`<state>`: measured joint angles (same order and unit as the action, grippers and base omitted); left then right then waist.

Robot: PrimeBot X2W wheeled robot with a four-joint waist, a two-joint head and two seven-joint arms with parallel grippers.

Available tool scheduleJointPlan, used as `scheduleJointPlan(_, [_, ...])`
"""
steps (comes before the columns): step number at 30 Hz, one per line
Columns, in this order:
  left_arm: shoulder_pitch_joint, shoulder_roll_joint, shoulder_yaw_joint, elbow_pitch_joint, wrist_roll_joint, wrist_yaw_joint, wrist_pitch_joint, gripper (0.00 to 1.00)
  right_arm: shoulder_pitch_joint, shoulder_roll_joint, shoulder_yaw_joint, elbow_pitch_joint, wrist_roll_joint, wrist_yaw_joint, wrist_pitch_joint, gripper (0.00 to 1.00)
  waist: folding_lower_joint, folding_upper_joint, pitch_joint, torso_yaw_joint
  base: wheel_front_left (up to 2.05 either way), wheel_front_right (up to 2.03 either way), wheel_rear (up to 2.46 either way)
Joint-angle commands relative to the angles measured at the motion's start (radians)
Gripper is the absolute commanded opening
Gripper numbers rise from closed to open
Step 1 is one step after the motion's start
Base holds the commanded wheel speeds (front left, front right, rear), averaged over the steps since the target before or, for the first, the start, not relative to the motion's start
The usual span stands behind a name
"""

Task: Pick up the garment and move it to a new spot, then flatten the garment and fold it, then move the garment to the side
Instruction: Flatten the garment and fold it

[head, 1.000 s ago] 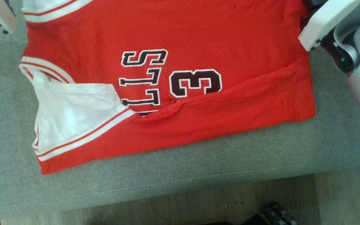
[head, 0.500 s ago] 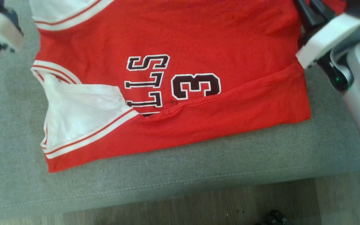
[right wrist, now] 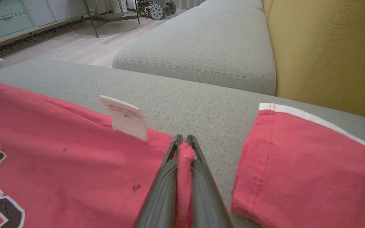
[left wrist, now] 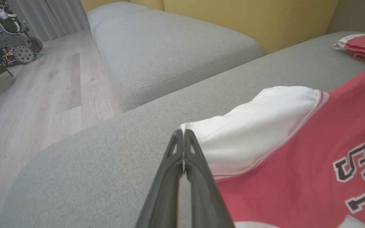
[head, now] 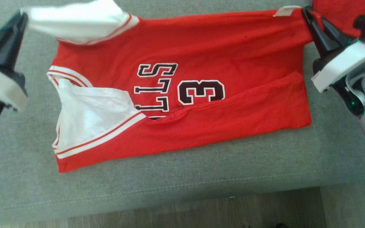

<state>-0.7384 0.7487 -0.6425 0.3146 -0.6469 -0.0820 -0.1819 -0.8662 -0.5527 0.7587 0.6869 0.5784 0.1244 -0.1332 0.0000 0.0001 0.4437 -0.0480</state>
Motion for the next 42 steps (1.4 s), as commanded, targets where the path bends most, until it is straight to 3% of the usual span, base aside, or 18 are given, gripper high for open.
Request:
scheduleJointPlan(1, [-0.005, 0.074, 0.052, -0.042, -0.013, 0.004, 0.010, 0.00, 0.034, -0.029, -0.009, -0.033, 0.004, 0.006, -0.001, 0.00, 0.0000, -0.0001, -0.009, 0.006, 0.00, 0.00, 0.00])
scheduleJointPlan(9, [0.130, 0.170, 0.036, -0.175, -0.066, -0.001, 0.060, 0.00, 0.102, -0.068, -0.001, -0.125, -0.080, 0.006, -0.038, 0.00, 0.0000, -0.0001, -0.042, 0.017, 0.00, 0.00, 0.00])
scheduleJointPlan(22, [0.248, 0.271, -0.028, -0.260, -0.100, -0.030, 0.115, 0.00, 0.197, -0.145, 0.059, -0.202, -0.139, 0.006, 0.019, 0.00, 0.0000, -0.0001, -0.085, 0.019, 0.00, 0.00, 0.00])
scheduleJointPlan(28, [0.274, 0.298, -0.085, -0.296, -0.123, -0.043, 0.157, 0.00, 0.228, -0.184, 0.081, -0.244, -0.138, 0.006, 0.049, 0.00, 0.0000, -0.0001, -0.102, 0.014, 0.00, 0.00, 0.00])
scheduleJointPlan(37, [0.291, 0.327, -0.160, -0.325, -0.168, -0.048, 0.210, 0.00, 0.267, -0.237, 0.137, -0.320, -0.033, 0.006, 0.146, 0.00, 0.0000, -0.0001, -0.125, 0.002, 0.00, 0.00, 0.00])
scheduleJointPlan(38, [0.293, 0.328, -0.166, -0.327, -0.181, -0.048, 0.217, 0.00, 0.267, -0.241, 0.137, -0.324, -0.027, 0.006, 0.153, 0.41, 0.0000, -0.0001, -0.126, 0.000, 0.00, 0.00, 0.00])
scheduleJointPlan(39, [0.295, 0.330, -0.175, -0.333, -0.193, -0.048, 0.225, 0.00, 0.269, -0.243, 0.134, -0.326, -0.019, 0.006, 0.161, 1.00, 0.0000, -0.0001, -0.128, -0.001, 0.00, 0.00, 0.00])
scheduleJointPlan(40, [0.296, 0.333, -0.183, -0.339, -0.206, -0.048, 0.231, 0.11, 0.272, -0.244, 0.132, -0.329, -0.009, 0.006, 0.169, 1.00, 0.0000, -0.0001, -0.129, -0.001, 0.00, 0.00, 0.00])
scheduleJointPlan(41, [0.297, 0.335, -0.190, -0.346, -0.221, -0.048, 0.235, 0.44, 0.274, -0.248, 0.134, -0.334, -0.002, 0.006, 0.175, 1.00, 0.0000, -0.0001, -0.131, -0.001, 0.00, 0.00, 0.00])
scheduleJointPlan(42, [0.298, 0.338, -0.197, -0.352, -0.236, -0.048, 0.240, 1.00, 0.276, -0.251, 0.132, -0.337, 0.004, 0.006, 0.178, 1.00, 0.0000, -0.0001, -0.133, -0.002, 0.00, 0.00, 0.00])
